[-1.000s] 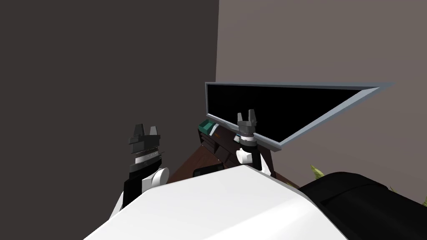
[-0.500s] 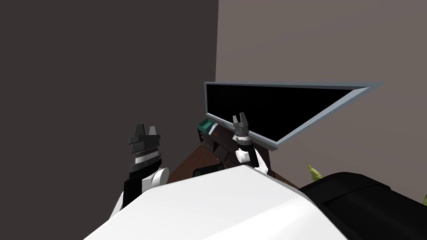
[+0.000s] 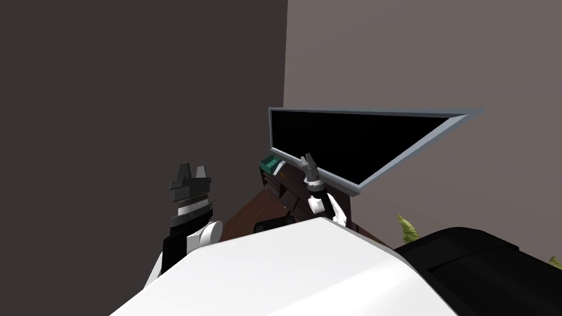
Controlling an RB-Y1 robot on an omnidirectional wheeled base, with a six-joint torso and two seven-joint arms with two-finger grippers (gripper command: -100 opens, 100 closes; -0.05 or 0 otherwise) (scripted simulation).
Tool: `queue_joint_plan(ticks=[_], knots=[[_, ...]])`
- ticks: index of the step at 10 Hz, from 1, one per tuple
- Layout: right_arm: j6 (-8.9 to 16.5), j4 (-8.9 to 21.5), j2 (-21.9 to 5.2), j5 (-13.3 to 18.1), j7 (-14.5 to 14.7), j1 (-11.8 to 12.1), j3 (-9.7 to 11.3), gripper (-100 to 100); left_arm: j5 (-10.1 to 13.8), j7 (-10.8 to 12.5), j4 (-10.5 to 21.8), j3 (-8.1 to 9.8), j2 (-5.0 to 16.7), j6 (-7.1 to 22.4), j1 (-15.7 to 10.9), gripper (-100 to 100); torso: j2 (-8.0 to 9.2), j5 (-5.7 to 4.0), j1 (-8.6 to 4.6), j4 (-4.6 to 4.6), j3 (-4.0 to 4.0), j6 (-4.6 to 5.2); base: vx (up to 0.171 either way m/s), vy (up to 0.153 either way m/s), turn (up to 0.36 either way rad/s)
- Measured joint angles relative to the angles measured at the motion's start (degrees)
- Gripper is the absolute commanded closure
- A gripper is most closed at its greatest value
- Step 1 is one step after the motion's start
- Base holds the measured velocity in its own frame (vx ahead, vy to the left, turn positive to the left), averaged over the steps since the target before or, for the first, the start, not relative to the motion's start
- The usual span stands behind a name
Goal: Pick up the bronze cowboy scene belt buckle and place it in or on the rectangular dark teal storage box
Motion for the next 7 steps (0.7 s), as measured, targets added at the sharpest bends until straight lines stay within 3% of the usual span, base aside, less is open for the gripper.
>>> queue_joint_plan(ticks=[7], knots=[[-1.69, 11.57, -4.20, 3.75, 1.98, -3.07, 2.65, -100, 0.00, 0.00, 0.00, 0.00, 0.00, 0.00, 0.00, 0, -0.04, 0.02, 0.10, -0.01, -0.02, 0.00, -0.087, -0.075, 0.061]])
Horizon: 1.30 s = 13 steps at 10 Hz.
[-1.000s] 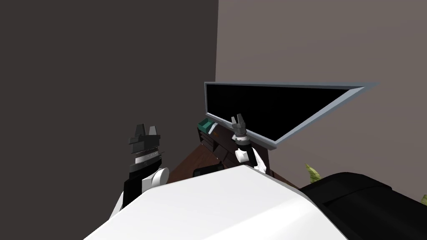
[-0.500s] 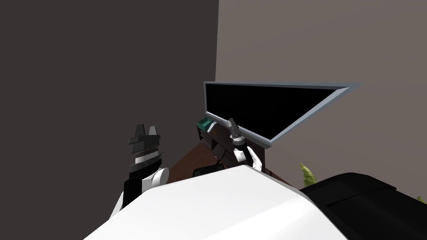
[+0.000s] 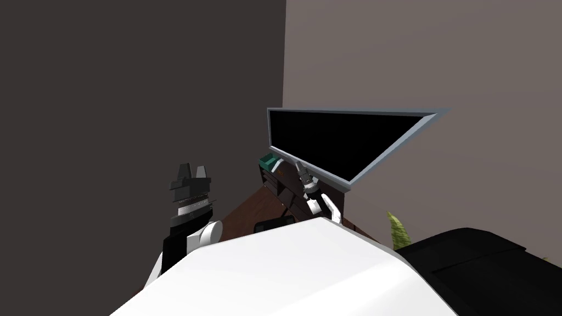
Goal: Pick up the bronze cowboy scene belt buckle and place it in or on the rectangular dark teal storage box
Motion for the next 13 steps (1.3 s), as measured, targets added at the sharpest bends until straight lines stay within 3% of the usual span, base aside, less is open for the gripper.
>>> queue_joint_plan(ticks=[6, 10, 13], knots=[[-0.75, 9.58, -3.41, 3.17, 1.49, -3.37, 2.37, -100, 0.00, 0.00, 0.00, 0.00, 0.00, 0.00, 0.00, 0, -0.08, 0.00, -0.01, -0.02, -0.04, 0.01, -0.068, -0.055, 0.071], [-1.00, 13.79, -5.55, 5.23, 2.55, -3.72, 4.18, -100, 0.00, 0.00, 0.00, 0.00, 0.00, 0.00, 0.00, 0, -0.20, 0.03, 0.14, -0.04, -0.11, -0.01, -0.032, -0.026, 0.060], [-1.48, 19.01, -7.29, 6.77, 3.37, -5.43, 5.54, -100, 0.00, 0.00, 0.00, 0.00, 0.00, 0.00, 0.01, 0, -0.19, 0.03, 0.10, -0.04, -0.10, 0.02, -0.034, -0.024, 0.104]])
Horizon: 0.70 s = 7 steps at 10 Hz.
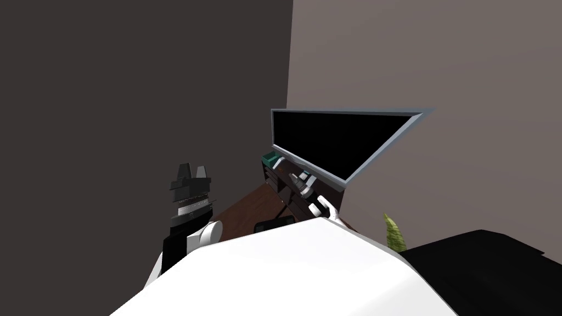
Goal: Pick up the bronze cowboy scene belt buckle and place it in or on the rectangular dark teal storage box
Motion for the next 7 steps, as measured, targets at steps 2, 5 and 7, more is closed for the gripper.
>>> queue_joint_plan(ticks=[2, 5, 7], knots=[[-0.21, 3.19, -1.60, 1.18, 0.49, -0.53, 1.10, -100, 0.00, 0.00, 0.00, 0.00, 0.00, 0.00, 0.00, 0, -0.05, 0.01, 0.05, -0.01, -0.03, 0.00, -0.014, -0.008, 0.118], [-0.62, 9.06, -4.12, 3.13, 1.46, -2.10, 3.02, -100, 0.00, 0.00, 0.00, 0.00, 0.00, 0.00, 0.00, 0, -0.17, 0.02, 0.13, -0.03, -0.10, -0.03, 0.008, 0.005, 0.106], [-0.11, 11.77, -6.11, 4.34, 1.77, -2.60, 4.32, -100, 0.00, 0.00, 0.00, 0.00, 0.00, 0.00, 0.00, 0, -0.24, 0.03, 0.15, -0.05, -0.13, -0.03, 0.028, 0.014, 0.128]])
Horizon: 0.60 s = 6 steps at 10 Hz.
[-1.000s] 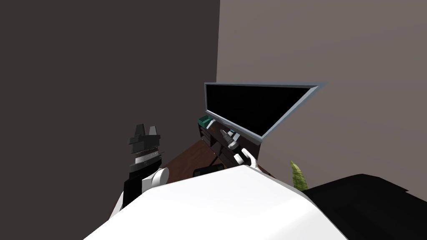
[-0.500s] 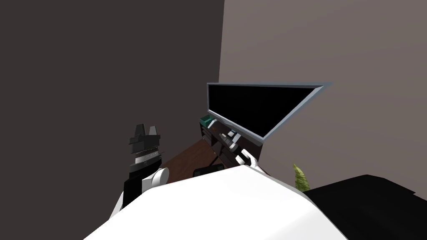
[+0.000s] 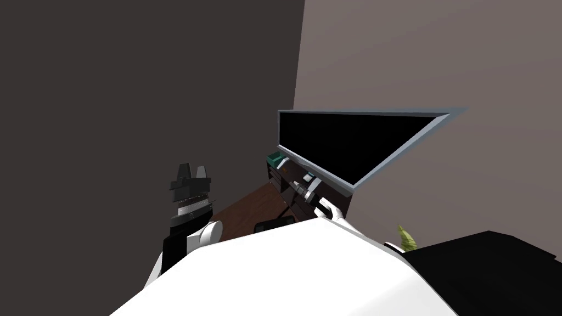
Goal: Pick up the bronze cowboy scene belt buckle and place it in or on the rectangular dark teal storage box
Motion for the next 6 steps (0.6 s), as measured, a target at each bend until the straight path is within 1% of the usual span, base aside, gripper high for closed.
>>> queue_joint_plan(ticks=[1, 2, 3, 4, 5, 6], knots=[[-0.03, 1.34, -1.02, 0.32, 0.01, -0.10, 0.33, -100, 0.00, 0.00, 0.00, 0.00, 0.00, 0.00, 0.01, 0, 0.00, 0.00, 0.00, 0.00, -0.01, 0.03, 0.039, 0.028, 0.152], [0.67, 1.68, -2.71, 1.08, -0.09, -0.01, 1.19, -100, 0.00, 0.00, 0.00, 0.00, 0.00, 0.00, 0.00, 0, -0.04, 0.01, 0.05, -0.01, -0.02, 0.00, 0.040, 0.021, 0.098], [0.60, 3.35, -3.12, 1.51, 0.19, -0.49, 1.64, -100, 0.00, 0.00, 0.00, 0.00, 0.00, 0.00, 0.01, 0, -0.05, 0.01, 0.04, -0.01, -0.03, 0.02, 0.019, 0.012, 0.011], [0.48, 4.79, -3.06, 1.68, 0.37, -0.99, 1.86, -100, 0.00, 0.00, 0.00, 0.01, 0.00, 0.00, 0.01, 0, 0.00, 0.01, 0.02, 0.00, -0.01, 0.03, 0.045, 0.033, 0.180], [1.06, 5.70, -3.84, 2.51, 0.81, -0.88, 2.79, -100, 0.00, 0.00, 0.00, 0.00, 0.00, 0.00, 0.00, 0, -0.06, 0.01, 0.08, -0.01, -0.03, 0.00, 0.046, 0.029, 0.115], [1.01, 7.64, -4.55, 2.84, 0.94, -1.51, 3.21, -100, 0.00, 0.00, 0.00, 0.00, 0.00, 0.00, 0.01, 0, -0.07, 0.02, 0.07, -0.02, -0.05, 0.02, 0.066, 0.049, 0.214]])
